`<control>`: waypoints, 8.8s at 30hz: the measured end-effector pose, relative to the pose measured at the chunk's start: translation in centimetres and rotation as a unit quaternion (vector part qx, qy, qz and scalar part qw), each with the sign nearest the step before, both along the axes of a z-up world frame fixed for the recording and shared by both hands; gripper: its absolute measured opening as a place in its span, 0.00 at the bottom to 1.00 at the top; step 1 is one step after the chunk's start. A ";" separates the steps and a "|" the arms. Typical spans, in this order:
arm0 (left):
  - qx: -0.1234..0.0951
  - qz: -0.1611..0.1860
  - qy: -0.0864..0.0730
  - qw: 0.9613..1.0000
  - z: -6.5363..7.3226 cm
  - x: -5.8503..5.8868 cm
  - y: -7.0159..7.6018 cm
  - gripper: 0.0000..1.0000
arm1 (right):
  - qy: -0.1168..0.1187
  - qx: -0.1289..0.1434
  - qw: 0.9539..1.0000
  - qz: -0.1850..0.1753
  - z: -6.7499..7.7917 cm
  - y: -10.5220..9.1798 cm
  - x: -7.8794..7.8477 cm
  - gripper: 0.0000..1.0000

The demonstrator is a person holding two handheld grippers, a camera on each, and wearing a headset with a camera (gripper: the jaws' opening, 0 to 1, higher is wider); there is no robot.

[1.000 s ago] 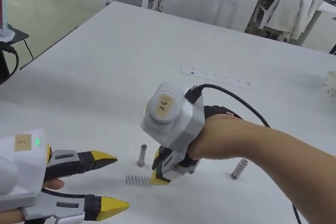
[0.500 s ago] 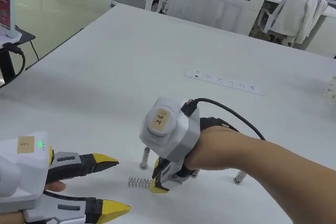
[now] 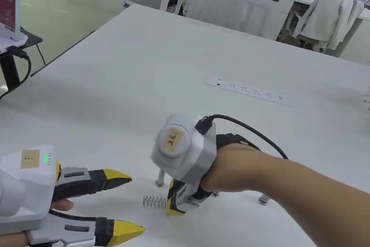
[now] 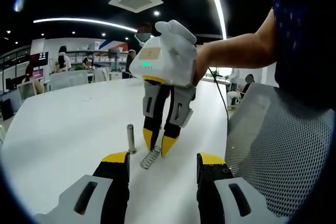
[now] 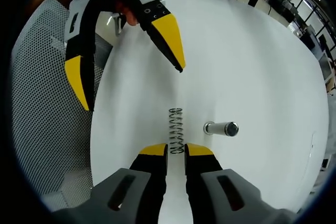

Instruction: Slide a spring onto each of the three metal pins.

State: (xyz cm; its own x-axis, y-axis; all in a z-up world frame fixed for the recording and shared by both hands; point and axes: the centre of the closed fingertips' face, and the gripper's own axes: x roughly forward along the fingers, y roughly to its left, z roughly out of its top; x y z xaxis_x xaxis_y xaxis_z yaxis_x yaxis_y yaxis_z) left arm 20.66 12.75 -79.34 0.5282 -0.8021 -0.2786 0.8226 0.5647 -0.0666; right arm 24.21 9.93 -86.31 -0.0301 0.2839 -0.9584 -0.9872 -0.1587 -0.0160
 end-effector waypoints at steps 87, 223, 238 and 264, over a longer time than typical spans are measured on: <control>0.011 -0.091 -0.043 0.995 1.7 -0.6 -3.9 0.02 | -0.013 0.021 0.999 0.041 7.0 -2.0 -3.7 0.09; -0.012 -0.027 -0.016 0.999 0.8 0.2 -2.0 0.47 | -0.009 0.034 0.999 0.039 9.2 -0.2 -3.3 0.09; -0.014 -0.001 -0.014 1.000 0.5 0.5 -1.1 0.61 | -0.023 0.039 0.999 0.018 10.2 -0.3 -1.0 0.09; -0.014 0.029 -0.016 0.999 0.3 0.5 0.5 0.72 | -0.032 0.036 0.999 0.012 9.1 2.1 3.1 0.09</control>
State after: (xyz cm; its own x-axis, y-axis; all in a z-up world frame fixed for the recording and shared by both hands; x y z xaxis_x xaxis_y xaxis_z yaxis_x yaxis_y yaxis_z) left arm 21.17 13.24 -79.01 0.5813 -0.7776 -0.2397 0.7910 0.6091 -0.0574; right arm 27.32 12.08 -77.18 0.0237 0.3516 -0.9358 -0.9798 -0.1776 -0.0915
